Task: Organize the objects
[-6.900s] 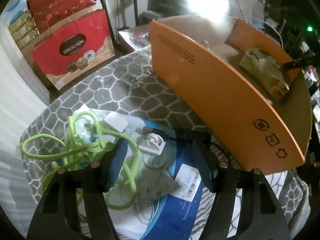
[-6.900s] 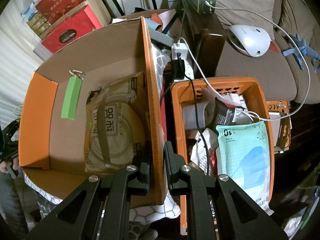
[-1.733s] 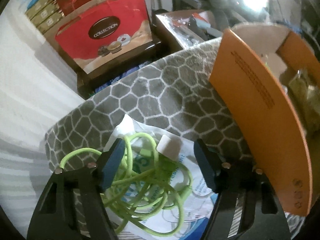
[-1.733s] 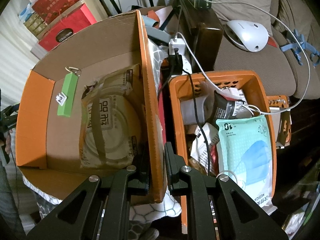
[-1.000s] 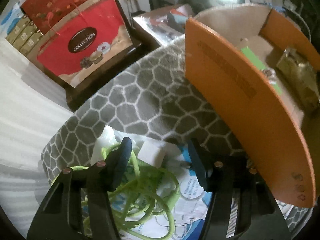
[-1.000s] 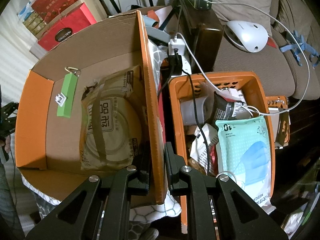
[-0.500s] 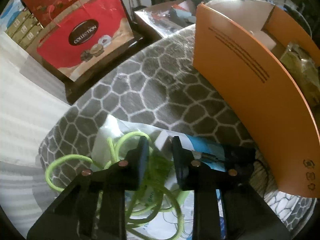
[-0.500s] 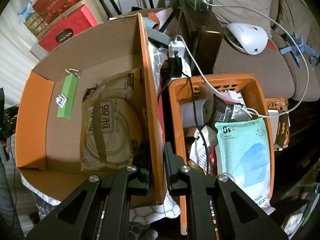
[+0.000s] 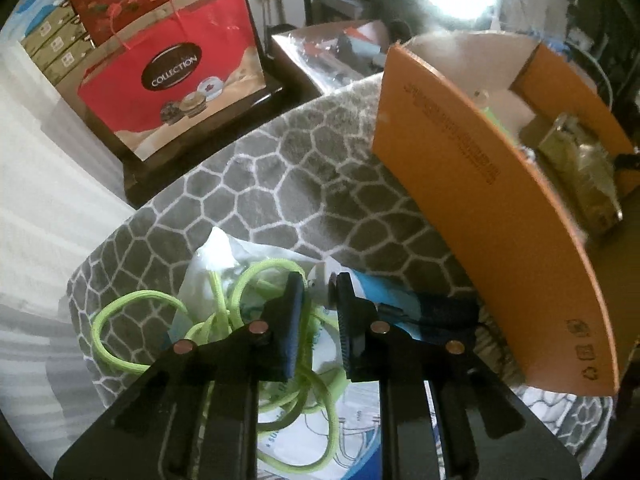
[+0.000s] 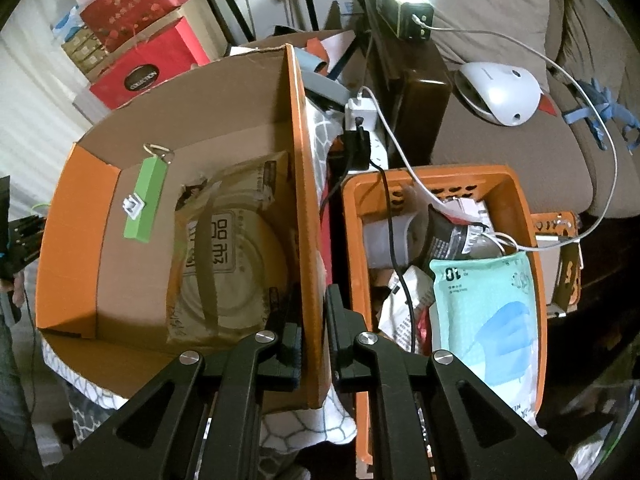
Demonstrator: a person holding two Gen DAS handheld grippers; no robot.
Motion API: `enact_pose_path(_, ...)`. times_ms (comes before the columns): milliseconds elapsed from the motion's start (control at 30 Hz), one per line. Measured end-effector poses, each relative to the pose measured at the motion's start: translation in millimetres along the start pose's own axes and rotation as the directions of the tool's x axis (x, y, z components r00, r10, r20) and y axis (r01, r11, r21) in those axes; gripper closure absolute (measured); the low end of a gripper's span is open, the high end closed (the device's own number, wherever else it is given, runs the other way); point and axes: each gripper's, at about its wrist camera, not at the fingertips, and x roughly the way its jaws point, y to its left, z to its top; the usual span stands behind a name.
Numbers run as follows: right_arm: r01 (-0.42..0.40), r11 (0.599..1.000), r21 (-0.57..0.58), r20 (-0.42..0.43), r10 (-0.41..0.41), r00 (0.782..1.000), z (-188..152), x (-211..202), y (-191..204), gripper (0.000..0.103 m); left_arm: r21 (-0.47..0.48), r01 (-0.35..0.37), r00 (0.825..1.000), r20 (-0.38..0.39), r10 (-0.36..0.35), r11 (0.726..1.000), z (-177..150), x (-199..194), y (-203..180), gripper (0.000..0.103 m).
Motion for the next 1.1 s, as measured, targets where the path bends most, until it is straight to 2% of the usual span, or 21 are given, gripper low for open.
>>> enact_pose_path(367, -0.072, 0.997, 0.036, 0.017, 0.072, 0.997, -0.8, -0.7, -9.2, 0.092, -0.095, 0.1, 0.994, 0.063, -0.095, 0.99, 0.1, -28.1, 19.5, 0.088)
enact_pose_path(633, -0.11, 0.992, 0.057, 0.03, 0.108, 0.994, -2.6, -0.7, -13.1, 0.09, -0.152, 0.146, 0.987, 0.096, -0.132, 0.978, 0.0, -39.4, 30.7, 0.089)
enact_pose_path(667, -0.109, 0.992, 0.059, 0.031, 0.107, 0.994, -2.5, -0.7, -12.7, 0.09, -0.157, 0.154, 0.985, 0.102, -0.139, 0.976, -0.3, -41.1, 31.2, 0.089)
enact_pose_path(700, -0.108, 0.992, 0.06, 0.031, 0.106, 0.994, -2.4, -0.9, -12.2, 0.09, -0.161, 0.164, 0.983, 0.108, -0.147, 0.973, -0.5, -43.1, 31.9, 0.1)
enact_pose_path(800, -0.108, 0.992, 0.064, 0.031, 0.106, 0.994, -2.6, -0.6, -12.3, 0.09, -0.177, 0.209, 0.973, 0.137, -0.187, 0.962, -1.5, -52.6, 34.4, 0.102)
enact_pose_path(933, -0.105, 0.992, 0.069, 0.03, 0.104, 0.994, -2.9, -0.6, -13.9, 0.09, -0.165, 0.2, 0.974, 0.145, -0.176, 0.966, 0.4, -60.9, 31.6, 0.102)
enact_pose_path(1100, -0.105, 0.992, 0.075, 0.031, 0.103, 0.994, -3.0, -0.8, -14.0, 0.09, -0.139, 0.17, 0.983, 0.096, -0.158, 0.976, 3.2, -49.2, 19.8, 0.102)
